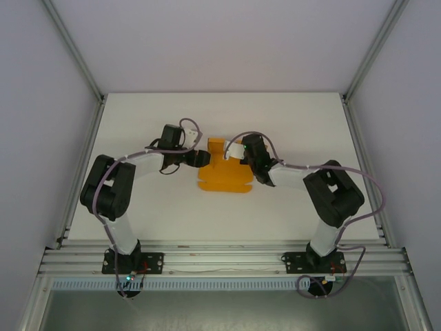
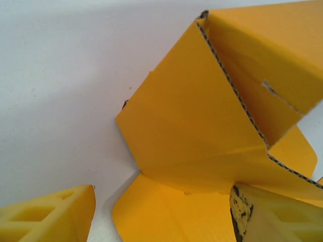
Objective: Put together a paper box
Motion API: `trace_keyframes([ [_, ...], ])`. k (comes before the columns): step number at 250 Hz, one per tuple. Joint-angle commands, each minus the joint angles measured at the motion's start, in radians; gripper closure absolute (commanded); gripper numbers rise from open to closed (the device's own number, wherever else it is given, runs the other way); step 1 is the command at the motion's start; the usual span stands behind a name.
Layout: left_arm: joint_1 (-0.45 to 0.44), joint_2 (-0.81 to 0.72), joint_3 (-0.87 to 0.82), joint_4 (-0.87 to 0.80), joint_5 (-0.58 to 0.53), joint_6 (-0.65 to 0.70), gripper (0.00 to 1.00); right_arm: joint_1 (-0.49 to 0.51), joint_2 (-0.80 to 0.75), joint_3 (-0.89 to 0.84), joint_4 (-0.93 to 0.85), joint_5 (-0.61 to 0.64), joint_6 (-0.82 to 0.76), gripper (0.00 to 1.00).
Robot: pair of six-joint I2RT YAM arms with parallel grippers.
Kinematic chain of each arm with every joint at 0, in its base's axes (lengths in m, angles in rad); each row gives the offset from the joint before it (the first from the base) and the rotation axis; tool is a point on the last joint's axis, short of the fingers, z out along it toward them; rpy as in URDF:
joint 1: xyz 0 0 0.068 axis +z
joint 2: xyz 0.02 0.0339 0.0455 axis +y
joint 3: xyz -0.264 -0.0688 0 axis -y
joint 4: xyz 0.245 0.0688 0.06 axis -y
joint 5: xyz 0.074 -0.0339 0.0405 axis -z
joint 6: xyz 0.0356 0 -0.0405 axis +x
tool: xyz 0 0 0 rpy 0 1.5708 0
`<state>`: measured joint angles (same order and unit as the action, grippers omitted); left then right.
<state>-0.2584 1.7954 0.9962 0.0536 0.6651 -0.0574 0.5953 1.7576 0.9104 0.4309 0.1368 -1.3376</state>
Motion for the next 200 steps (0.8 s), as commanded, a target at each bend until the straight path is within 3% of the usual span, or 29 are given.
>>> trace_keyframes([
  [1, -0.003, 0.004, -0.026, 0.142, -0.022, -0.061, 0.31, -0.01, 0.037, 0.003, -0.02, 0.033, -0.013, 1.0],
  [50, -0.021, -0.005, -0.124, 0.261, -0.089, -0.098, 0.33, -0.011, 0.047, -0.056, 0.128, 0.034, -0.131, 0.9],
  [103, -0.025, 0.032, -0.145, 0.344, -0.067, -0.086, 0.33, -0.009, 0.099, -0.09, 0.268, 0.082, -0.259, 0.93],
  [142, -0.027, 0.077, -0.098, 0.373, 0.013, -0.073, 0.31, -0.006, 0.145, -0.086, 0.287, 0.096, -0.299, 0.93],
  [167, -0.03, 0.084, -0.079, 0.387, -0.042, -0.074, 0.31, -0.006, 0.154, -0.085, 0.27, 0.101, -0.292, 0.97],
  [200, -0.041, 0.094, -0.017, 0.375, -0.066, -0.054, 0.31, -0.005, 0.123, -0.075, 0.086, 0.053, -0.277, 0.99],
])
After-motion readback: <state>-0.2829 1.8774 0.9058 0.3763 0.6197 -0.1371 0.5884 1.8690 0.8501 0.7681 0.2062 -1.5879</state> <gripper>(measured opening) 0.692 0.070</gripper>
